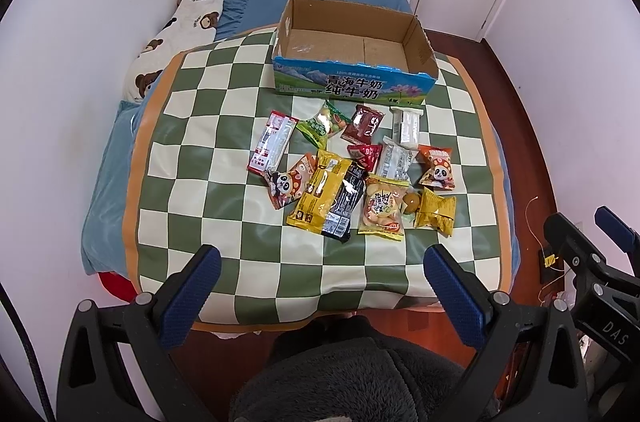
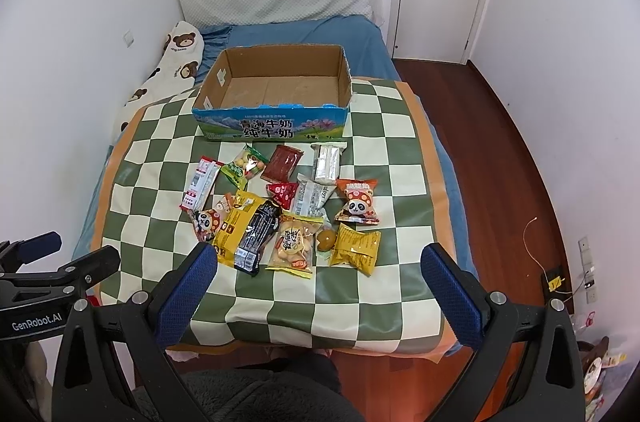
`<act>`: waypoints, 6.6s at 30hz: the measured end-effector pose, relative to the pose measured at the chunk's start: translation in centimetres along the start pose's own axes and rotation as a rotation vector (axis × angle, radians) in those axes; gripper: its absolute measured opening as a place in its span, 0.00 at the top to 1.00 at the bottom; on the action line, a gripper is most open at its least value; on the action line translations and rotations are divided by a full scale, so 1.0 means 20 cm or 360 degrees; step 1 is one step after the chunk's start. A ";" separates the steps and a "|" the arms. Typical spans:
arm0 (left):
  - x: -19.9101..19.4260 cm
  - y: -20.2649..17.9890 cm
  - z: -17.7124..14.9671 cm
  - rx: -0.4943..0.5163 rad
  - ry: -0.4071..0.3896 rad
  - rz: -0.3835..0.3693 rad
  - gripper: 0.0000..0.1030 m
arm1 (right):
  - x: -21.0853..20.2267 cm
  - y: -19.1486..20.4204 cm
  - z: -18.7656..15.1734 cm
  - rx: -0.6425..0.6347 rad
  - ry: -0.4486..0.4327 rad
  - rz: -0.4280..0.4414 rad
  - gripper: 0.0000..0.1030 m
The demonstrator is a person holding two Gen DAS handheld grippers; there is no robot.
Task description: Organize snacks
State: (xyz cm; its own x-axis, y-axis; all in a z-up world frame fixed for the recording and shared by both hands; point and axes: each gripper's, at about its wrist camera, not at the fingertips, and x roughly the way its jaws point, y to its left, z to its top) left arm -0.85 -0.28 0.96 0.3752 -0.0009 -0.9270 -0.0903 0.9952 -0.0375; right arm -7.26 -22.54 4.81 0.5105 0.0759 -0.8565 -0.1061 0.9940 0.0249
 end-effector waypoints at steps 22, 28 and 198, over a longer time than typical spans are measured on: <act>-0.05 0.00 0.03 0.0001 -0.0045 -0.0003 0.00 | -0.04 -0.03 0.00 -0.0002 -0.0064 0.0014 0.00; -0.05 0.00 0.03 -0.0004 -0.0048 -0.0004 0.00 | -0.04 -0.01 0.01 -0.0004 -0.0065 0.0017 0.00; 2.15 0.06 1.78 -0.0048 0.0712 -0.0208 0.16 | 2.61 0.36 1.50 0.0084 0.0361 0.0500 0.16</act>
State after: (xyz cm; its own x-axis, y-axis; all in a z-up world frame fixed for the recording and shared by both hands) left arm 48.05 4.28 -25.68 -0.0489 -0.1750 -0.9834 -0.0977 0.9806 -0.1697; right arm 44.21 -9.15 -24.34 0.2579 0.3639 -0.8950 -0.1799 0.9283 0.3256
